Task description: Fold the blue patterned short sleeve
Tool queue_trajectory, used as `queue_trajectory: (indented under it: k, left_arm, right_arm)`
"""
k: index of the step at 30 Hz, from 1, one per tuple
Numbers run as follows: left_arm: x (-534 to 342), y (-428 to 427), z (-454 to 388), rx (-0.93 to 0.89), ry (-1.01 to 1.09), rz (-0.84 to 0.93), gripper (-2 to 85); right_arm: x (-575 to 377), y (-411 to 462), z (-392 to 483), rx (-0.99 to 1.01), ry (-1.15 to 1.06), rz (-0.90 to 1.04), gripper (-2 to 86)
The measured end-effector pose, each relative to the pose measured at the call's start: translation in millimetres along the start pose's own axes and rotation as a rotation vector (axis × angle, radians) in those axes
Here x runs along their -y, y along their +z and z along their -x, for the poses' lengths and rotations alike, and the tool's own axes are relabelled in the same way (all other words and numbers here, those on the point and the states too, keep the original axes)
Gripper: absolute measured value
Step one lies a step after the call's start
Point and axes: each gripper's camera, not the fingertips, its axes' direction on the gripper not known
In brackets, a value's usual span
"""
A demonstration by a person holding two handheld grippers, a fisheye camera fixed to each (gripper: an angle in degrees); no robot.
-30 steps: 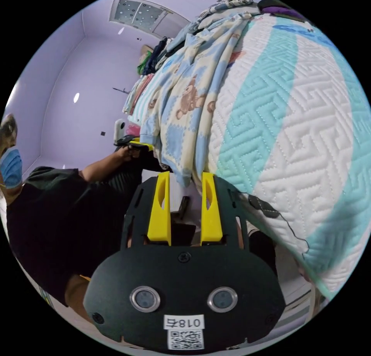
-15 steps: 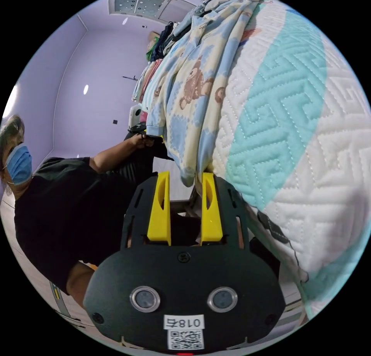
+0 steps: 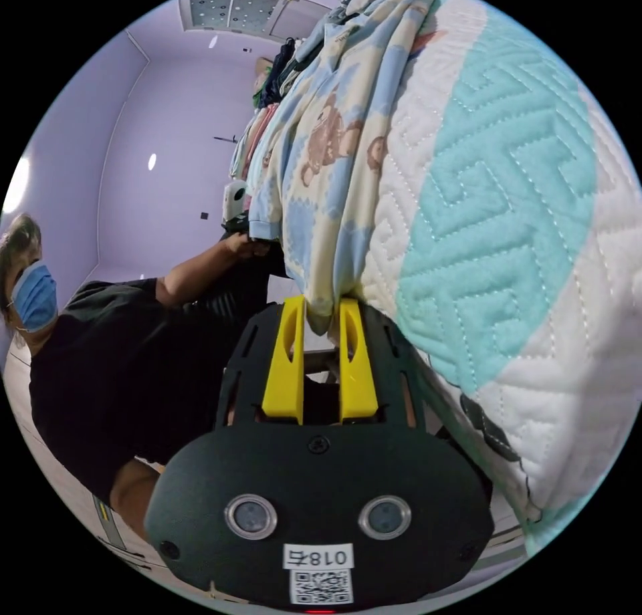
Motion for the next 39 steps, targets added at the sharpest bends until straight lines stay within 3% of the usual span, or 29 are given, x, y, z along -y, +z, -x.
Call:
queue_trajectory:
  k: [8, 18, 26, 32, 39]
  left_arm:
    - [-23.6, -50.6, -18.0, -0.113, 0.117, -0.085, -0.2]
    - [-60.0, -139.7, -55.1, -0.151, 0.309, -0.374, -0.3]
    - [-103.0, -121.2, -73.0, -0.197, 0.326, -0.307, -0.4]
    - [-76.4, -121.3, 0.9, -0.339, 0.197, -0.389, -0.4]
    - [73.7, -206.4, 150.8, -0.367, 0.158, -0.505, -0.3]
  right_arm:
    - [-21.3, -50.5, 46.1, 0.082, -0.099, -0.086, 0.9]
    - [-57.9, -118.7, 109.0, 0.186, -0.233, -0.288, 0.6]
    - [-116.0, -117.9, 137.9, 0.296, -0.133, -0.26, 0.5]
    - [-98.9, -145.6, 121.3, 0.415, -0.014, -0.359, 0.4]
    - [38.3, -240.8, 107.4, 0.404, -0.051, -0.469, 0.6]
